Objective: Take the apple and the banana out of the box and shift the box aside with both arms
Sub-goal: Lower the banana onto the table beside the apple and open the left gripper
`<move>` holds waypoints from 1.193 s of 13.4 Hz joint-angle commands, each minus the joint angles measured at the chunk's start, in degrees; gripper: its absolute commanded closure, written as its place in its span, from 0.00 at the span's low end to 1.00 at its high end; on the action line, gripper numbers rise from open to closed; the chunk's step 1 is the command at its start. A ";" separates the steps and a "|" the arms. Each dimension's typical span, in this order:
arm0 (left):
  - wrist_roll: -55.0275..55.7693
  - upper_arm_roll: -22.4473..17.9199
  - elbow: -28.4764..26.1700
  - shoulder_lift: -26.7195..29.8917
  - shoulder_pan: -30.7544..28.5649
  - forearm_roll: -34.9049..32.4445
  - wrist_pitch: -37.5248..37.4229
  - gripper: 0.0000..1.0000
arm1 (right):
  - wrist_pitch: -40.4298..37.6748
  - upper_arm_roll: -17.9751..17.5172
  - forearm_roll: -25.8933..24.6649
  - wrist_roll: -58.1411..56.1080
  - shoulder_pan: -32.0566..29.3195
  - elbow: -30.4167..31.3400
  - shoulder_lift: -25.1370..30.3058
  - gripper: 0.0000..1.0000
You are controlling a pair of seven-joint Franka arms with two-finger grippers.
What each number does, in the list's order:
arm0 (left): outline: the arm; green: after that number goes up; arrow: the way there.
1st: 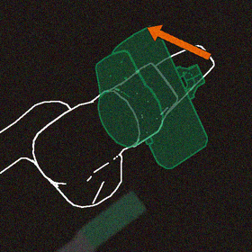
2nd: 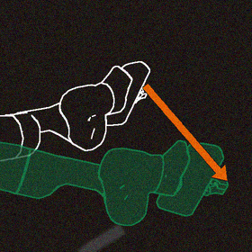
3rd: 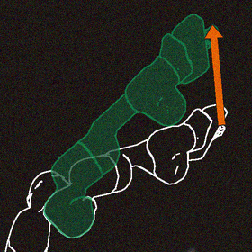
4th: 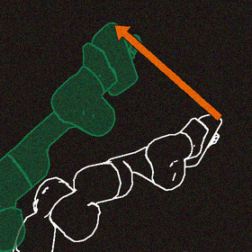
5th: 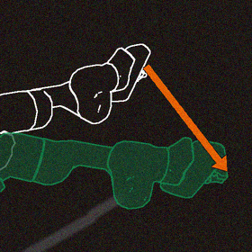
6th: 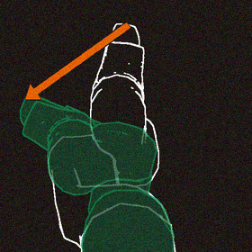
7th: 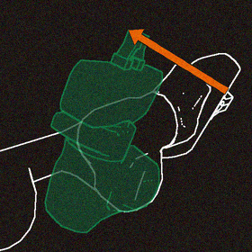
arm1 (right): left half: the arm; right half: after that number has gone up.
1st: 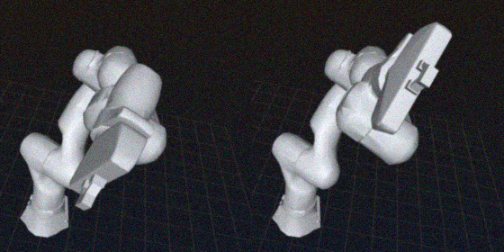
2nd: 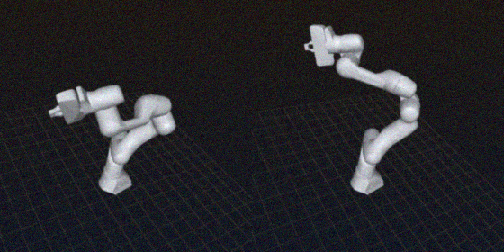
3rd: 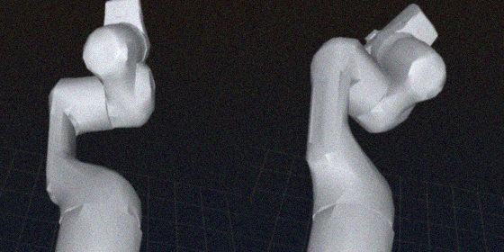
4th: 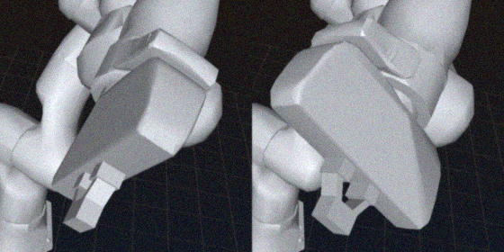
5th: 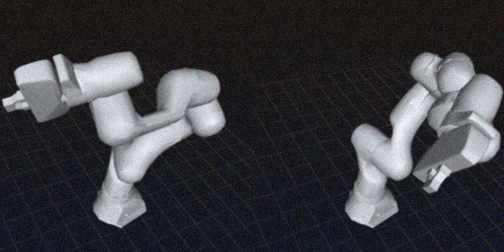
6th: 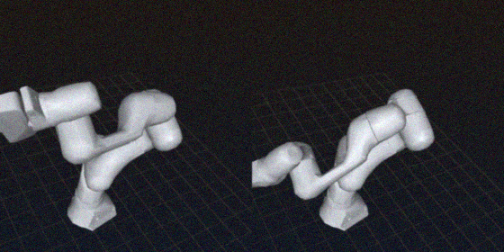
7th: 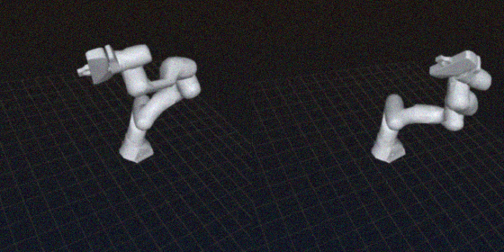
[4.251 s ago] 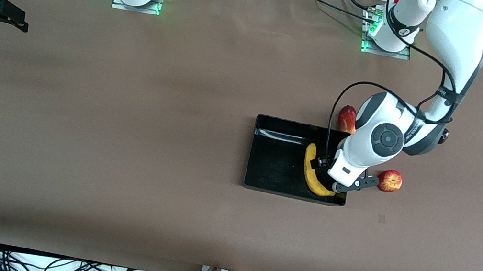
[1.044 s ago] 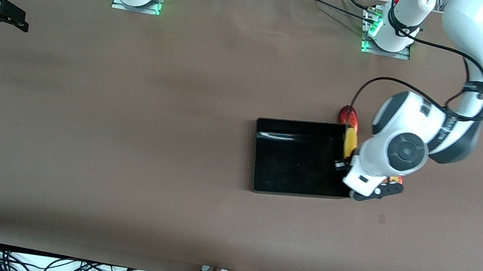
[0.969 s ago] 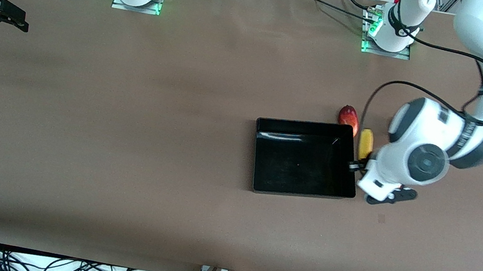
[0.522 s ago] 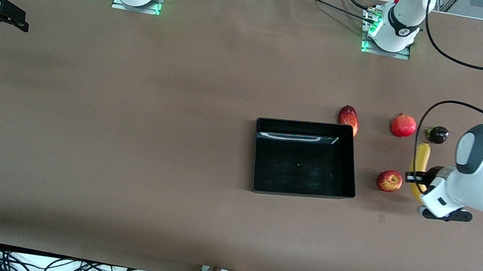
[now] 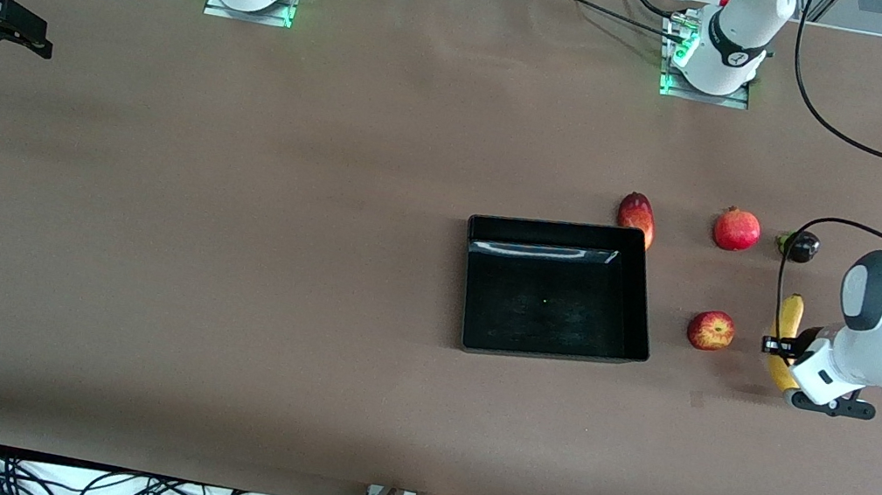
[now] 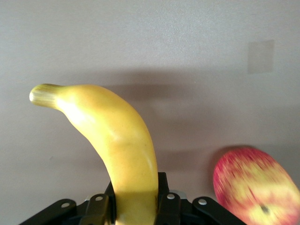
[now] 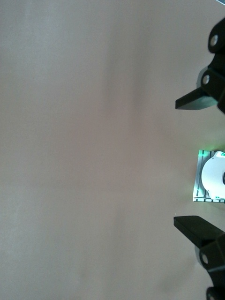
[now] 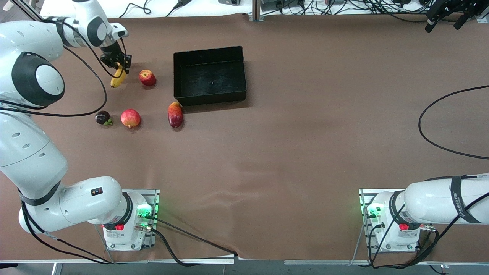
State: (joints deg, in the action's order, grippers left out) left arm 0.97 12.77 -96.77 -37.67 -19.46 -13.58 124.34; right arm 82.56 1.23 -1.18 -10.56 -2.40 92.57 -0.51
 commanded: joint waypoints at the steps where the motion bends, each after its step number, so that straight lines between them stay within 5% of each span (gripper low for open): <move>1: -0.26 1.99 -3.95 -0.37 -3.03 -2.23 6.69 1.00 | -0.91 -0.35 1.01 0.37 -0.59 -0.82 -0.29 0.00; 5: 5.35 1.99 -3.87 -3.63 -2.86 -7.33 10.66 1.00 | -0.91 -0.35 1.01 0.45 -0.59 -0.90 -0.29 0.00; 6: 5.36 1.99 -3.86 -3.72 -2.77 -7.86 10.66 0.82 | -0.91 -0.35 1.01 0.37 -0.59 -0.82 -0.29 0.00; 7: 5.36 1.99 -3.86 -3.72 -2.77 -8.82 10.66 0.29 | -0.83 -0.35 1.01 0.37 -0.59 -0.90 -0.29 0.00; 8: 5.28 1.99 -3.86 -3.63 -2.77 -8.83 10.40 0.00 | -0.91 -0.35 1.01 0.37 -0.59 -0.90 -0.29 0.00; 11: 4.75 2.08 -3.25 -0.66 -2.51 -8.83 6.74 0.00 | -0.91 -0.35 1.01 0.37 -0.59 -0.90 -0.29 0.00; 16: 4.40 1.82 -2.81 13.04 3.11 -2.17 -10.41 0.00 | -0.91 -0.35 1.01 0.37 -0.59 -0.90 -0.29 0.00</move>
State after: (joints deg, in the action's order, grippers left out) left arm 5.03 15.27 -97.94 -32.00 -19.01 -19.17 119.23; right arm 82.56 1.22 -1.18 -10.56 -2.40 92.58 -0.51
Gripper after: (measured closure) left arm 0.000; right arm 0.000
